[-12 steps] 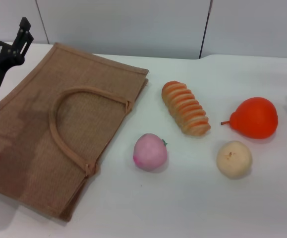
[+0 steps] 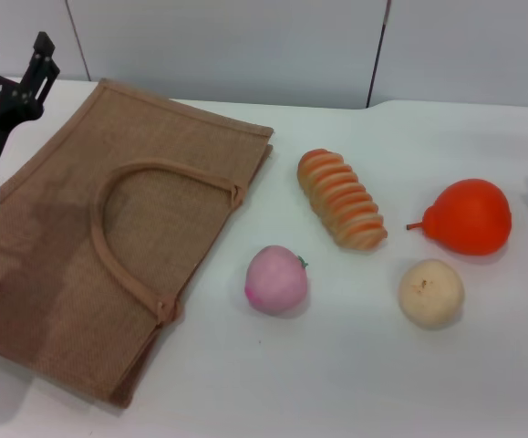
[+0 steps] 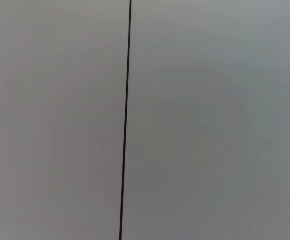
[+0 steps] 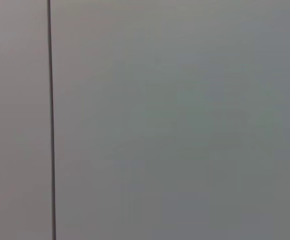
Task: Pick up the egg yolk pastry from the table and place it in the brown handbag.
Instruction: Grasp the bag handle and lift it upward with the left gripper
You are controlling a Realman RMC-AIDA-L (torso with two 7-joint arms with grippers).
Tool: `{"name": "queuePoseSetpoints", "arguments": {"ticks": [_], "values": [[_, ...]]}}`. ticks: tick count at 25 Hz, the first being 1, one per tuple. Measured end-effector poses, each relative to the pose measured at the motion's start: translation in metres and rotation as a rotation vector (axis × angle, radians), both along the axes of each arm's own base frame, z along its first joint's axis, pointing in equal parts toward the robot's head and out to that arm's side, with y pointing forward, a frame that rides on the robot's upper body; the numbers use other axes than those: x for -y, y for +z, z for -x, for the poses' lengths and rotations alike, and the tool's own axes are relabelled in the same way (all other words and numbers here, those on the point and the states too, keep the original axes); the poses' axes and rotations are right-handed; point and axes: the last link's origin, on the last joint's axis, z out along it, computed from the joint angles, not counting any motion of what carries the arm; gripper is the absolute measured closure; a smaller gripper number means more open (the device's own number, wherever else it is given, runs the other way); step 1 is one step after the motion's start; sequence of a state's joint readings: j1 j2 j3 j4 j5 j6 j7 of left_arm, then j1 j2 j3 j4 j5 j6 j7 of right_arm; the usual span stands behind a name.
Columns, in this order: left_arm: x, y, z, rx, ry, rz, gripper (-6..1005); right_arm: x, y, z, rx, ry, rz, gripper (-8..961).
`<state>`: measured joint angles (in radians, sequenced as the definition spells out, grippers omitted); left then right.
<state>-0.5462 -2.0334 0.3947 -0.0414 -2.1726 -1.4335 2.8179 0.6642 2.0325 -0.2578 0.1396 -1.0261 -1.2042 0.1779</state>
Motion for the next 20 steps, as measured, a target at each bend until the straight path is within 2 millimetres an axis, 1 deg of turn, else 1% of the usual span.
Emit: {"name": "queuePoseSetpoints", "arguments": {"ticks": [4, 10, 15, 18, 20], "values": [[-0.001, 0.002, 0.001, 0.083, -0.010, 0.029, 228, 0.000, 0.000, 0.000, 0.000, 0.000, 0.000, 76], [-0.006, 0.012, 0.001, 0.280, -0.068, 0.141, 228, 0.000, 0.001, -0.001, 0.001, -0.002, -0.001, 76], [-0.013, 0.028, 0.005, 0.446, -0.091, 0.288, 229, 0.001, 0.001, -0.002, 0.002, -0.005, 0.000, 76], [-0.023, 0.032, 0.010, 0.502, -0.037, 0.413, 229, 0.002, 0.001, -0.004, 0.003, -0.008, -0.002, 76], [-0.030, 0.035, 0.010, 0.510, 0.001, 0.489, 229, 0.002, 0.002, -0.004, 0.004, -0.008, -0.002, 76]]}}
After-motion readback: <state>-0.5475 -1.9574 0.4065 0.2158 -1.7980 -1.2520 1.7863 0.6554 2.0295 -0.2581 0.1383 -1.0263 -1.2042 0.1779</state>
